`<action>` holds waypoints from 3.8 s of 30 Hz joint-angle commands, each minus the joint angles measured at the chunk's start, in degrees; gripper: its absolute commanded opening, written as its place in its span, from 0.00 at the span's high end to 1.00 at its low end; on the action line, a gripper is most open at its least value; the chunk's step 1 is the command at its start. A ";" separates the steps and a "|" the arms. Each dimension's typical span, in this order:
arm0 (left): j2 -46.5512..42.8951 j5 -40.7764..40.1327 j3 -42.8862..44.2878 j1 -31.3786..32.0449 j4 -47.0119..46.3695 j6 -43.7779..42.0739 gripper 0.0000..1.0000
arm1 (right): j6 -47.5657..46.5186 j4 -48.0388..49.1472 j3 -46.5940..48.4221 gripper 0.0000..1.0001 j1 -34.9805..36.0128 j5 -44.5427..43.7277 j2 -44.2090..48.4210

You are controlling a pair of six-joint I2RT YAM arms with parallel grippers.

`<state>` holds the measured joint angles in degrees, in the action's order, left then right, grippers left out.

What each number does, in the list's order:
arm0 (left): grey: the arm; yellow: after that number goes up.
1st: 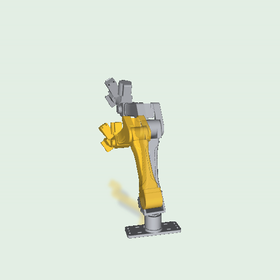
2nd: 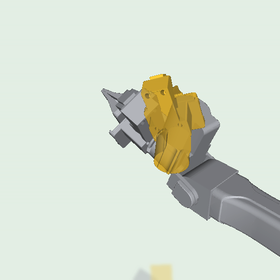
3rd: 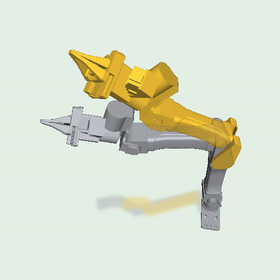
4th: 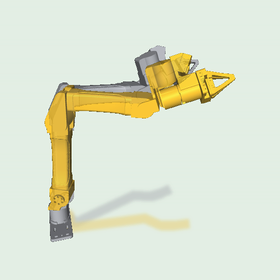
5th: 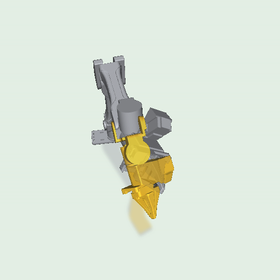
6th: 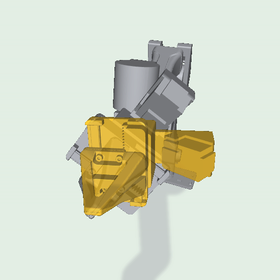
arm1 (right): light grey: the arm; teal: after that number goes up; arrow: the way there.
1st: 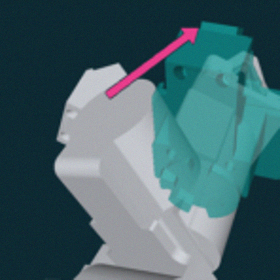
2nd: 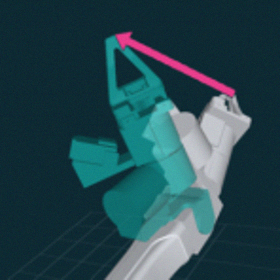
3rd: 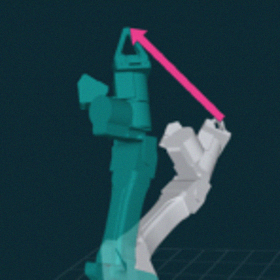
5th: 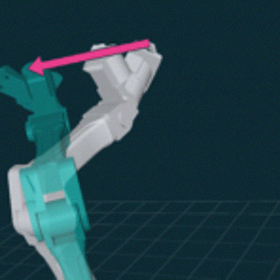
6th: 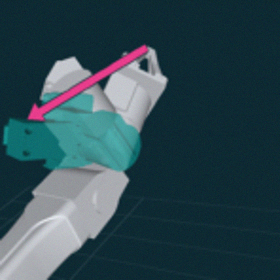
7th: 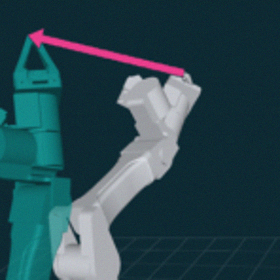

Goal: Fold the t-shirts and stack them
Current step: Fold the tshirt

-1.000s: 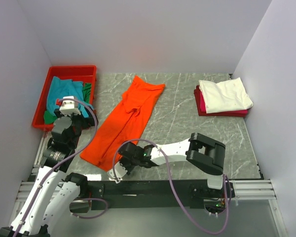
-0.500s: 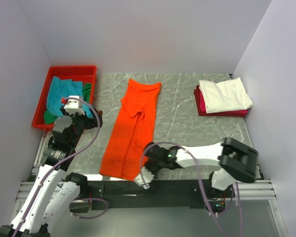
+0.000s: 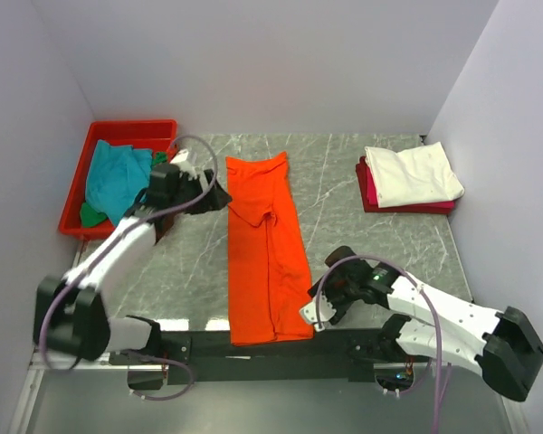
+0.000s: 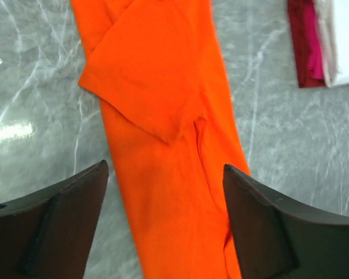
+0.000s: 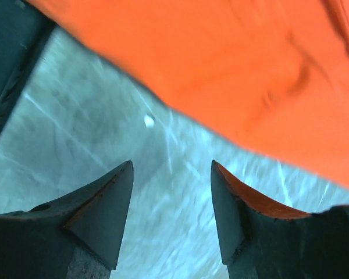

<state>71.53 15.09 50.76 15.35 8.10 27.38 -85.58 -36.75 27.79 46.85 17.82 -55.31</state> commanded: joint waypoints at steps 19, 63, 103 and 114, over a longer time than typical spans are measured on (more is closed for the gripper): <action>44.92 -5.79 34.40 -2.86 10.89 -0.22 0.51 | 37.68 14.17 16.07 0.44 -25.75 20.50 -6.13; 48.00 3.19 46.00 0.37 19.58 -1.36 0.87 | 36.63 12.67 15.01 0.44 -30.41 23.92 -6.48; 5.26 2.29 14.83 10.13 3.43 -21.20 0.23 | 3.91 -15.81 17.13 0.37 -21.31 29.65 -13.34; -24.31 15.13 -13.57 23.48 1.10 -50.10 0.05 | 29.23 4.58 3.42 0.32 16.24 9.26 -4.63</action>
<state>51.46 25.74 40.69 34.76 10.11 -10.79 -64.07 -38.48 32.84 58.85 34.06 -60.53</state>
